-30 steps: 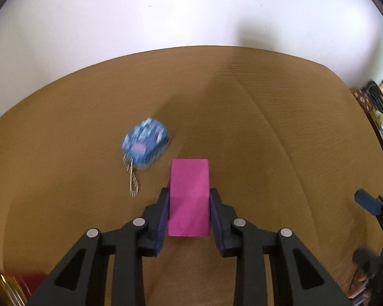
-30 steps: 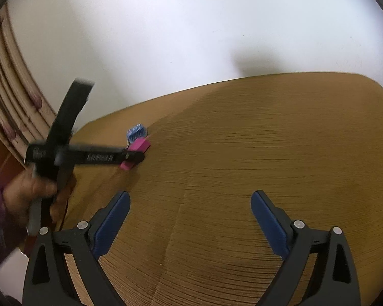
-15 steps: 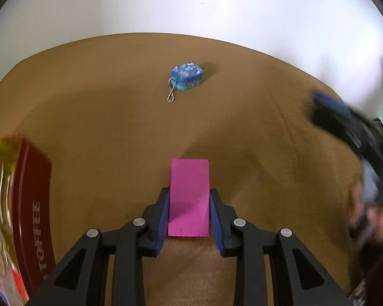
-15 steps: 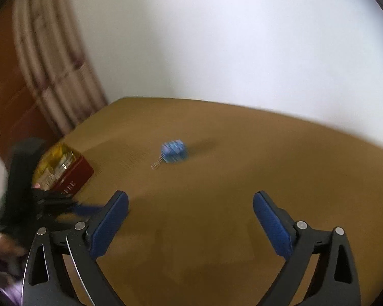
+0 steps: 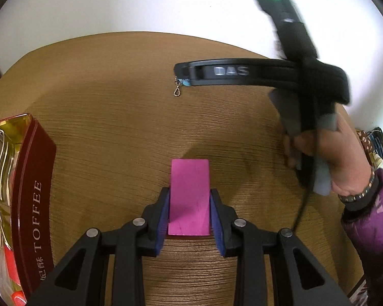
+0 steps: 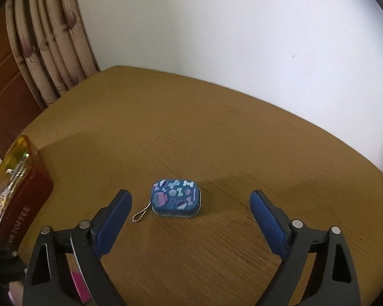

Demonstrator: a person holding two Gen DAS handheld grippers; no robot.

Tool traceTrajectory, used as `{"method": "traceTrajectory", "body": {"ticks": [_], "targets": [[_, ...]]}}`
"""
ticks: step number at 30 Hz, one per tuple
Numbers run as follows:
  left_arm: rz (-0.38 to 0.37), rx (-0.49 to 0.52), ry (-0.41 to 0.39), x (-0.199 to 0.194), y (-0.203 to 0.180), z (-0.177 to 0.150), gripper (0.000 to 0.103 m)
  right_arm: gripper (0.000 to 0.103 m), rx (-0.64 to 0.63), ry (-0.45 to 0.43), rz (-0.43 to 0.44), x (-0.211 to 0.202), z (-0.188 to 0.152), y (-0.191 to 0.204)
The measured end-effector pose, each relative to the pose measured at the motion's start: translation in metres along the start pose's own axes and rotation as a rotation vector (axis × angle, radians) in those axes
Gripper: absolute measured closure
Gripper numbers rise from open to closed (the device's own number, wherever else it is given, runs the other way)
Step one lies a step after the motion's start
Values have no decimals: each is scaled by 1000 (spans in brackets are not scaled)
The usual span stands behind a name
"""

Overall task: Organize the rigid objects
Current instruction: 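Lift the pink block with the left tool while the right tool grasps the blue patterned case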

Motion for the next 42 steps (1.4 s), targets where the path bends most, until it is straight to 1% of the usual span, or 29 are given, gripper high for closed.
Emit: {"method": "traceTrajectory", "body": {"ticks": [1, 2, 3, 4, 9, 11, 12, 15, 18, 19, 21, 23, 26, 29, 31, 32, 34, 36, 37, 39, 41, 42], "targets": [[4, 6, -2, -1, 1, -2, 73, 37, 0, 14, -1, 4, -2, 0], [10, 15, -5, -2, 0, -3, 73, 45, -3, 36, -10, 9, -4, -1], [16, 24, -9, 0, -2, -4, 73, 54, -11, 50, -38, 12, -5, -2], [22, 29, -14, 6, -7, -9, 73, 62, -21, 51, -58, 12, -4, -3], [43, 64, -35, 5, -17, -11, 73, 63, -9, 40, -51, 1, -15, -8], [46, 82, -49, 3, -22, -12, 72, 63, 15, 28, -45, -6, -19, -5], [44, 94, -59, 3, -23, -13, 72, 63, 31, 18, -42, -7, -19, 4], [31, 107, -72, 3, -27, -14, 72, 63, 89, 1, -35, -33, -45, 4], [16, 108, -85, 3, -30, -16, 73, 63, 137, -13, -49, -61, -74, 6], [18, 119, -89, 2, -31, -17, 73, 63, 158, -22, -50, -72, -86, 9], [19, 146, -101, 0, -34, -20, 73, 63, 174, -28, -67, -85, -98, 10], [-9, 138, -101, -5, -37, -23, 73, 63, 200, -42, -78, -100, -109, 13], [-28, 129, -109, -17, -37, -26, 73, 63, 211, -56, -93, -119, -115, 19], [-45, 121, -144, -44, -38, -28, 73, 63, 215, -74, -89, -130, -111, 32], [-44, 115, -168, -61, -31, -29, 73, 63, 202, -84, -89, -140, -110, 41], [-39, 108, -179, -72, -26, -29, 73, 63, 195, -88, -84, -140, -103, 49], [-29, 78, -197, -93, -11, -30, 73, 63, 182, -90, -66, -143, -99, 63], [-5, 42, -208, -113, 12, -33, 73, 63, 168, -96, -52, -145, -94, 78], [4, 24, -210, -124, 19, -26, 73, 63, 158, -99, -40, -145, -89, 88], [20, -19, -208, -139, 46, -31, 73, 63, 148, -108, -28, -147, -84, 103], [50, -48, -212, -147, 71, -34, 73, 63, 142, -114, -11, -150, -79, 118], [54, -55, -197, -146, 82, -37, 73, 63, 135, -117, -5, -151, -74, 124]]}}
Point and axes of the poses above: each gripper's, at about its wrist camera, not at the fingertips, and x roughly the way its jaws point, y to its left, z to its top, the point moved 9 cm from there along x, roughly the way its jaws point, and after that the axes turned 12 degrees about -x, right-handed, at the moved point
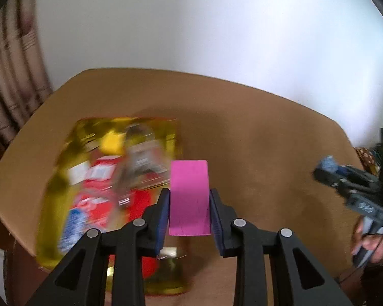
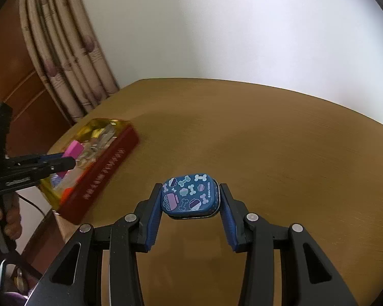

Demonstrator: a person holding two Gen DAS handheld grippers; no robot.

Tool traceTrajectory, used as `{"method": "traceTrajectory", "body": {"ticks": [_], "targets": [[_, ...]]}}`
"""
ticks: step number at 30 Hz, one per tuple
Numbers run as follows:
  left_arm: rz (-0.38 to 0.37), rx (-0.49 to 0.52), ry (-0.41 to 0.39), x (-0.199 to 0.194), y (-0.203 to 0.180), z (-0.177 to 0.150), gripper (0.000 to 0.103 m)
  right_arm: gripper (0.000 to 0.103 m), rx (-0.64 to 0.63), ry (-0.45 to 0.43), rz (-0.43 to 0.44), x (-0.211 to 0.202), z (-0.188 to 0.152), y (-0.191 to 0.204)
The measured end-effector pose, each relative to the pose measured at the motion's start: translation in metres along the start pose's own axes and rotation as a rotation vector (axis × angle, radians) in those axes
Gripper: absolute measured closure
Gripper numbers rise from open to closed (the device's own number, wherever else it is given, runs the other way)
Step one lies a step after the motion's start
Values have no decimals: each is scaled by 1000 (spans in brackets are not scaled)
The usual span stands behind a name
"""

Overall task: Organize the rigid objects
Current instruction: 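Lift the pink block with the left tool while the right tool grasps the blue patterned case, then place the pink block into the tin with the left tool while the right tool drops the blue case in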

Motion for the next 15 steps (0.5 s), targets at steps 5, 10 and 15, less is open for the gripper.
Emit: {"method": "traceTrajectory", "body": {"ticks": [5, 10, 15], "targets": [[-9, 1, 52, -1, 45, -13, 73, 63, -47, -1, 17, 2, 15, 35], [-18, -2, 69, 15, 59, -39, 73, 63, -86, 6, 27, 1, 23, 59], [-20, -9, 71, 14, 67, -49, 73, 63, -123, 8, 50, 5, 36, 84]]}}
Point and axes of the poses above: each gripper's, at about its wrist camera, not at the fingertips, and x roughly the way its jaws point, y to its left, z to its top, the point moved 9 cm from there along x, roughly the way its jaws point, and after that the axes turned 12 degrees about -x, right-handed, at the moved point
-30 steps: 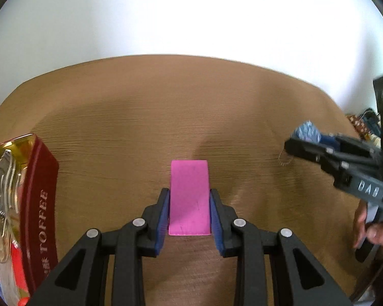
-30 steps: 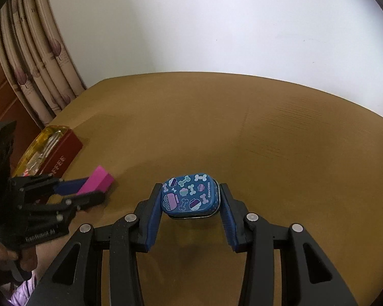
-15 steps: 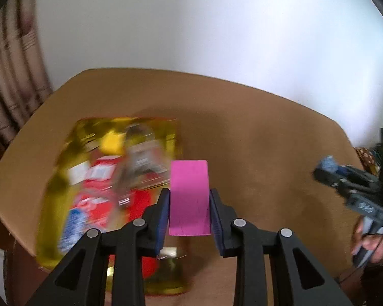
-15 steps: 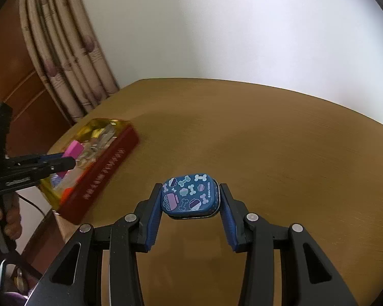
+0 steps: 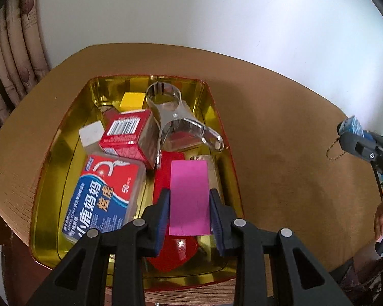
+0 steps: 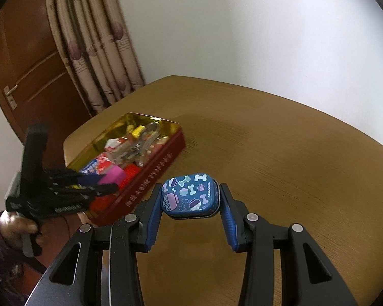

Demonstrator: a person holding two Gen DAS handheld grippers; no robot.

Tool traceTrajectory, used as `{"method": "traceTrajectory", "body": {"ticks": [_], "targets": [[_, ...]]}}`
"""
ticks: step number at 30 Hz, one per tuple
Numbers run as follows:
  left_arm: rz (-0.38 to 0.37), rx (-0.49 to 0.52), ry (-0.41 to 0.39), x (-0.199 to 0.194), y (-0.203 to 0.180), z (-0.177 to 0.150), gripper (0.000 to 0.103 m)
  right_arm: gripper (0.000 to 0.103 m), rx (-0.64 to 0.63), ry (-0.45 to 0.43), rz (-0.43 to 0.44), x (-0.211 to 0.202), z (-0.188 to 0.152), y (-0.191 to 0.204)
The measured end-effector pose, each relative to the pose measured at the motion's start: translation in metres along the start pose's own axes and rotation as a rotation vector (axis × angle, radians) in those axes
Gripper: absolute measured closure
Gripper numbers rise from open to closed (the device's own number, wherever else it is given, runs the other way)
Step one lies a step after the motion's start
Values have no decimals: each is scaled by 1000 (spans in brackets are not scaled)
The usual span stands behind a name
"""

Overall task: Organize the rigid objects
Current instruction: 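Place the pink block into the tin with the left tool while the right tool drops the blue case in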

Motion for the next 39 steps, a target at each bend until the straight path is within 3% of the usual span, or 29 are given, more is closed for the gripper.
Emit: {"method": "traceTrajectory", "body": {"ticks": [3, 6, 10, 16, 20, 28, 35, 37, 39], "targets": [[2, 10, -4, -1, 2, -6, 72, 63, -23, 1, 17, 9, 13, 17], [23, 17, -14, -10, 0, -8, 60, 63, -43, 5, 61, 24, 29, 37], [78, 24, -90, -43, 1, -3, 48, 63, -54, 14, 133, 53, 55, 65], [164, 8, -172, -74, 27, -7, 46, 63, -98, 82, 237, 122, 94, 110], [172, -17, -190, -78, 43, -7, 46, 63, -141, 131, 224, 166, 106, 129], [116, -88, -163, -77, 59, -6, 46, 63, -139, 209, 199, 226, 111, 133], [137, -101, -169, -77, 65, -2, 46, 61, -149, 210, 195, 239, 113, 135], [152, -100, -167, -75, 65, -2, 46, 51, -136, 211, 193, 240, 112, 133], [157, -101, -168, -74, 66, -2, 46, 49, -118, 193, 184, 236, 113, 130]]}}
Point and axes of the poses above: each gripper's, at about its wrist camera, not at the fingertips, and x roughly the way its jaws point, y to its left, z to its top, the point moved 9 cm from there along x, roughly the way its jaws point, and after that the axes turned 12 degrees about -x, right-handed, at the moved point
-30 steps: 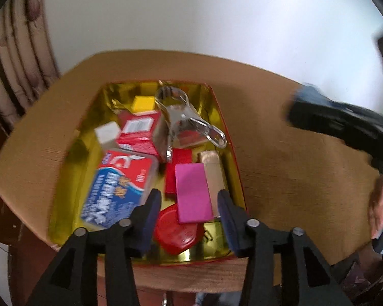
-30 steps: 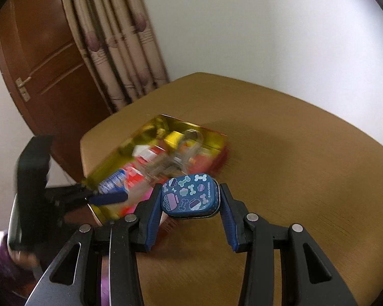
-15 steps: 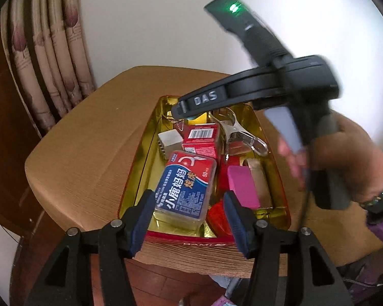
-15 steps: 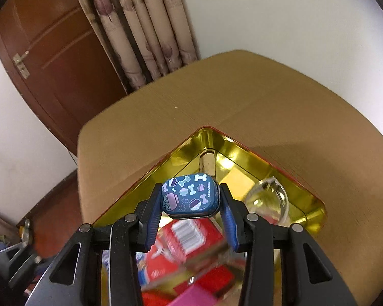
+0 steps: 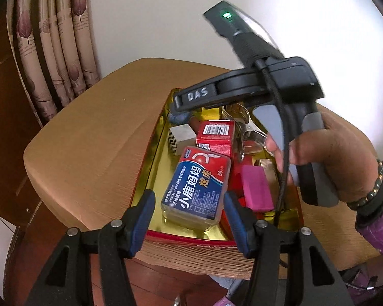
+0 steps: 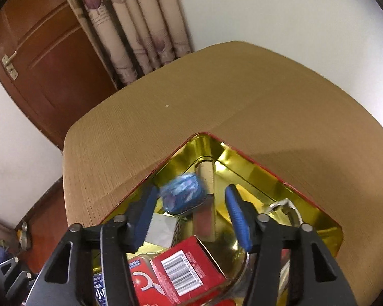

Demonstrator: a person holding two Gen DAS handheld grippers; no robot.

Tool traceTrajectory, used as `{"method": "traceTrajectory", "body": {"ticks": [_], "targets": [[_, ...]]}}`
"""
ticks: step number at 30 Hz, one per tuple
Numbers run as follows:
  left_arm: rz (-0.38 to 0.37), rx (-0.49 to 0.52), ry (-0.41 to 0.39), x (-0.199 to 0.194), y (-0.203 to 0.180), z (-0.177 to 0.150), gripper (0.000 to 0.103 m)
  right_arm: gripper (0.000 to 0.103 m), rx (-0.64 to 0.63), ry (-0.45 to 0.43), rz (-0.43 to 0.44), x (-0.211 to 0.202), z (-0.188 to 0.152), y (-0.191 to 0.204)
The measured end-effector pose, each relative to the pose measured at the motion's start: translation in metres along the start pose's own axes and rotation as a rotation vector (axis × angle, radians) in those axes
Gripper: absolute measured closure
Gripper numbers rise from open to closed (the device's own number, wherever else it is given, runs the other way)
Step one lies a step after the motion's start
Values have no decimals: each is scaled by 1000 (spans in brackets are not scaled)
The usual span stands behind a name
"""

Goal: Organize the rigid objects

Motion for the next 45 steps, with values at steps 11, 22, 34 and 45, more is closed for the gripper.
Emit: {"method": "traceTrajectory", "body": {"ticks": [11, 22, 34, 45], "targets": [[37, 45, -49, -8, -11, -2, 46, 12, 85, -298, -281, -123, -64, 20], [25, 56, -133, -25, -15, 7, 46, 1, 130, -386, -517, -179, -100, 30], [-18, 33, -203, -49, -21, 13, 46, 1, 164, -396, -620, -202, -113, 42], [26, 36, -261, -64, -17, 18, 46, 1, 156, -419, -698, -226, -114, 56]]}}
Point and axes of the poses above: each gripper's, at about its wrist camera, not at the fingertips, and x roughly the way its jaws point, y to its left, z to its top, the point moved 9 cm from there along x, roughly the way its jaws point, and after that the axes turned 12 degrees about -x, right-handed, at the moved point
